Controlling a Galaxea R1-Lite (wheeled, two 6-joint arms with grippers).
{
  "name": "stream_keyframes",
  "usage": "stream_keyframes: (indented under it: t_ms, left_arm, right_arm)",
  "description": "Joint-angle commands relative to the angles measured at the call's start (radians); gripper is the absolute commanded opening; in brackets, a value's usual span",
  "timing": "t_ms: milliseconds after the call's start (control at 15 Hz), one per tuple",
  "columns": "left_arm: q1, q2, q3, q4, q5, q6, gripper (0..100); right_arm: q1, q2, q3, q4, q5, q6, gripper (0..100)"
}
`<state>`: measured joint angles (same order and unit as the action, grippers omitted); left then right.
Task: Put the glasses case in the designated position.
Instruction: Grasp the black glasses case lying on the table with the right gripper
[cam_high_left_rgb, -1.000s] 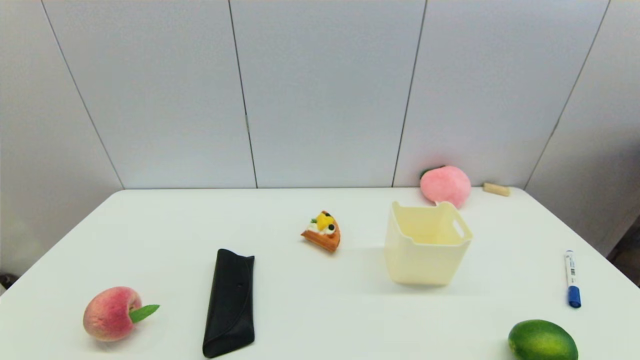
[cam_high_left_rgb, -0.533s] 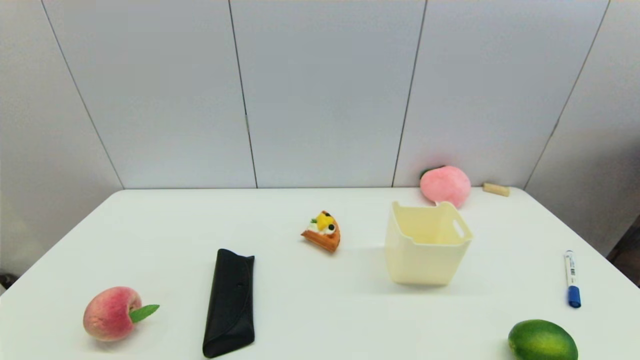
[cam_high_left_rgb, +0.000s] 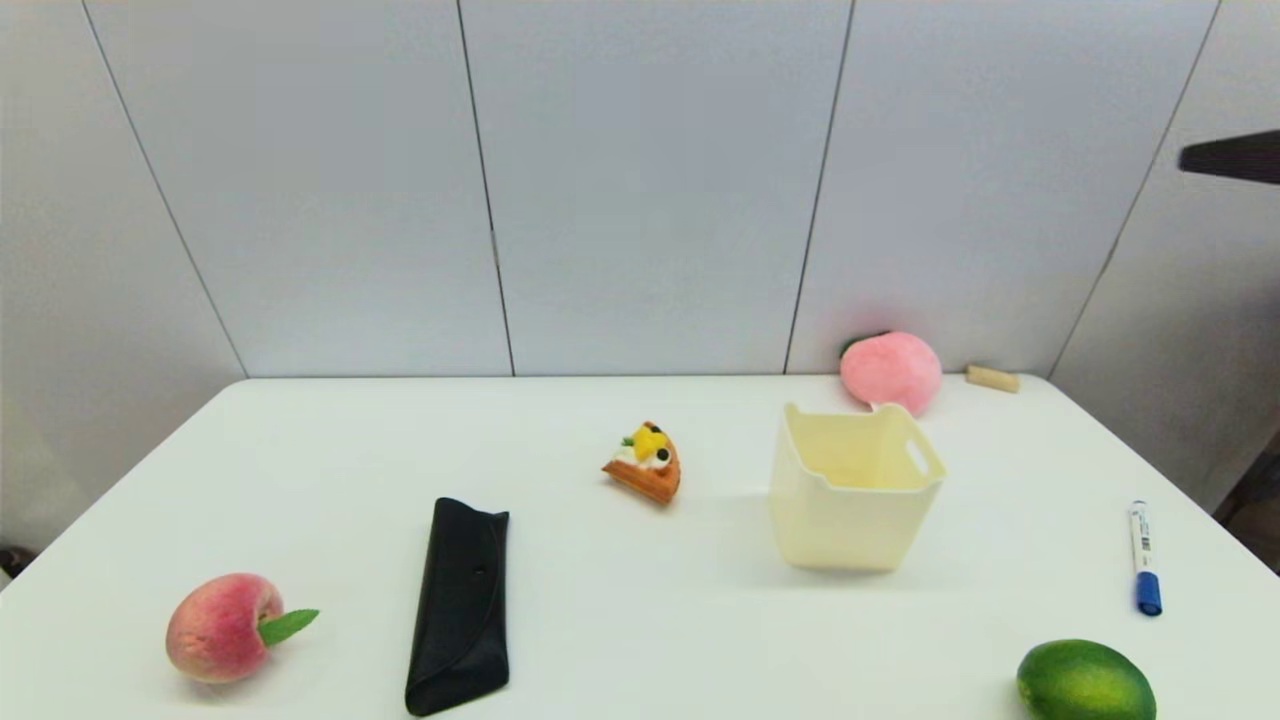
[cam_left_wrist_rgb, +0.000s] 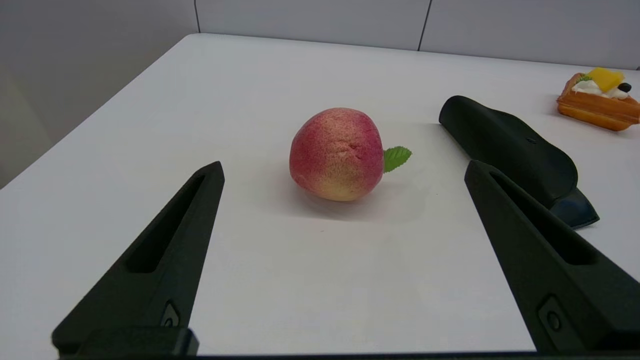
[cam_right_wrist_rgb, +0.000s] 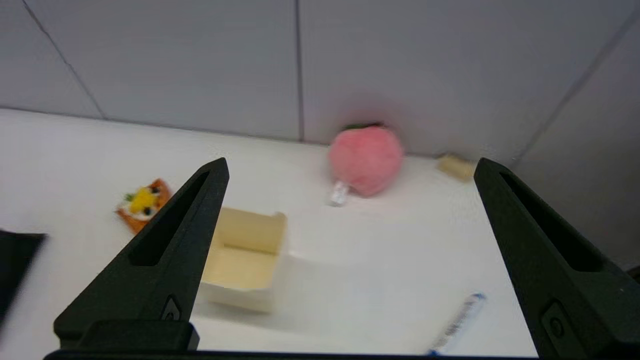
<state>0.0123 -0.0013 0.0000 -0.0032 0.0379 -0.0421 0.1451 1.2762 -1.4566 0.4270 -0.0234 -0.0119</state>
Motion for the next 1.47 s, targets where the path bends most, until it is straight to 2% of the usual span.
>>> stream_keyframes:
  t_ms: [67, 200, 333, 467, 667, 800, 933, 1133, 1400, 1467]
  left_arm:
    - [0.001, 0.001, 0.0, -0.001, 0.0, -0.001, 100]
    - [0.0, 0.001, 0.0, -0.001, 0.0, -0.001, 100]
    - [0.0, 0.001, 0.0, -0.001, 0.0, -0.001, 100]
    - [0.0, 0.001, 0.0, -0.001, 0.0, -0.001, 100]
    - [0.001, 0.001, 0.0, -0.001, 0.0, -0.001, 100]
    - [0.001, 0.001, 0.0, -0.001, 0.0, -0.001, 100]
    - [0.0, 0.001, 0.0, 0.002, 0.0, -0.001, 100]
    - [0.001, 0.001, 0.0, -0.001, 0.0, -0.001, 100]
    - [0.0, 0.001, 0.0, -0.001, 0.0, -0.001, 100]
    - [0.001, 0.001, 0.0, 0.002, 0.0, -0.001, 100]
  right_arm:
    - [0.197, 0.411, -0.403, 0.414, -0.044, 0.239, 100]
    - [0.257, 0.483, -0.475, 0.463, -0.043, 0.253, 100]
    - [0.33, 0.516, -0.49, 0.473, -0.062, 0.306, 100]
    - [0.416, 0.539, -0.49, 0.475, -0.101, 0.397, 100]
    - [0.511, 0.565, -0.49, 0.518, -0.102, 0.509, 100]
    - [0.557, 0.588, -0.49, 0.572, -0.101, 0.618, 100]
    - [0.599, 0.603, -0.488, 0.605, -0.09, 0.672, 100]
    - [0.685, 0.615, -0.488, 0.602, -0.03, 0.722, 100]
    - [0.807, 0.638, -0.493, 0.572, -0.027, 0.728, 100]
    - [0.834, 0.658, -0.493, 0.572, -0.03, 0.747, 100]
